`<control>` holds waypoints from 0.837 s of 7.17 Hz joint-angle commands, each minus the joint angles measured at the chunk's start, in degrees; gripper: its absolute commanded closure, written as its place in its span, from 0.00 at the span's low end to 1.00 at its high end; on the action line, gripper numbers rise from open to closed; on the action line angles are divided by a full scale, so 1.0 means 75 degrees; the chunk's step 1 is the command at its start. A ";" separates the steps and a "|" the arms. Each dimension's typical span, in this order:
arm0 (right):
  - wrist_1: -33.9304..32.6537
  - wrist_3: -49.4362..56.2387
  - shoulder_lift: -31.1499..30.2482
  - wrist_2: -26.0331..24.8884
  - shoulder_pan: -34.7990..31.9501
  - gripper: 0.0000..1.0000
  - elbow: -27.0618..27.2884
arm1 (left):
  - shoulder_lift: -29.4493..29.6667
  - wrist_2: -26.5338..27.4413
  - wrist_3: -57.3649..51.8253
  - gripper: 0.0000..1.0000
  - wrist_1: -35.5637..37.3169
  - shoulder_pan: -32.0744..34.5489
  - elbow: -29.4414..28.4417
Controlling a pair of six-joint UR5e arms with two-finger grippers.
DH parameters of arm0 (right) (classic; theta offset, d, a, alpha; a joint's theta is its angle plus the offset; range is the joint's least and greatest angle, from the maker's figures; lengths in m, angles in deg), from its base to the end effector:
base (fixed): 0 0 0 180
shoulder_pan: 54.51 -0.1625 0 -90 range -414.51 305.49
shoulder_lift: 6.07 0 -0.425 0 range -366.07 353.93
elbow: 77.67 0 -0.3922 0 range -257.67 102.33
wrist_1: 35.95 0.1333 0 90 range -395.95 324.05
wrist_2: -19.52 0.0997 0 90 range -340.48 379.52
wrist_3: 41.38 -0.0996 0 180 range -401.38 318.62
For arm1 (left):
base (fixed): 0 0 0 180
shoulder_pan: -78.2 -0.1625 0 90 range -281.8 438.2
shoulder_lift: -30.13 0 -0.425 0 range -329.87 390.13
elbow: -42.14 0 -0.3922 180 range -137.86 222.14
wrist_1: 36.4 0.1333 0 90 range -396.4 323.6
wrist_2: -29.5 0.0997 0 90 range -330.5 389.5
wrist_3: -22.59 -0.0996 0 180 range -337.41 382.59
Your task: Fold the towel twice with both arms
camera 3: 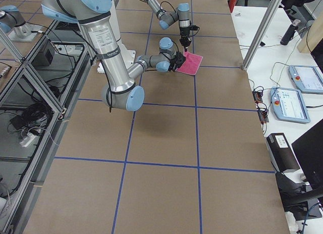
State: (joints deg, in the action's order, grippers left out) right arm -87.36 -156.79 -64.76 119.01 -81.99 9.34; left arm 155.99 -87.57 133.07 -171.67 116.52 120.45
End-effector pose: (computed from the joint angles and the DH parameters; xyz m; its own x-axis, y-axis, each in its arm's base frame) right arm -0.5632 -0.4247 0.2864 0.1767 0.5690 0.8032 -0.4389 0.7759 -0.4531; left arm 0.5141 -0.5185 0.2842 0.1819 -0.5409 -0.8212 0.3005 0.8258 -0.4773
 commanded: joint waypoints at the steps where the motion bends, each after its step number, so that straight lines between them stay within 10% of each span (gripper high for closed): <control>1: 0.0010 0.0141 -0.0004 -0.0013 -0.0027 0.07 -0.0093 | 0.0000 0.0000 0.0000 1.00 0.0000 0.0000 0.0000; 3: 0.0010 0.0130 0.0055 -0.0048 -0.0027 0.20 -0.0117 | 0.0000 0.0000 0.0000 1.00 0.0000 0.0000 0.0000; 6: 0.0010 0.0130 0.0079 -0.0118 -0.0027 0.69 -0.0129 | 0.0012 0.0000 0.0000 1.00 0.0000 0.0000 0.0000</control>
State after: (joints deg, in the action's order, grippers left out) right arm -87.28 -155.81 -64.20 118.20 -82.20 8.41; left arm 156.01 -87.57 133.03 -171.67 116.52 120.45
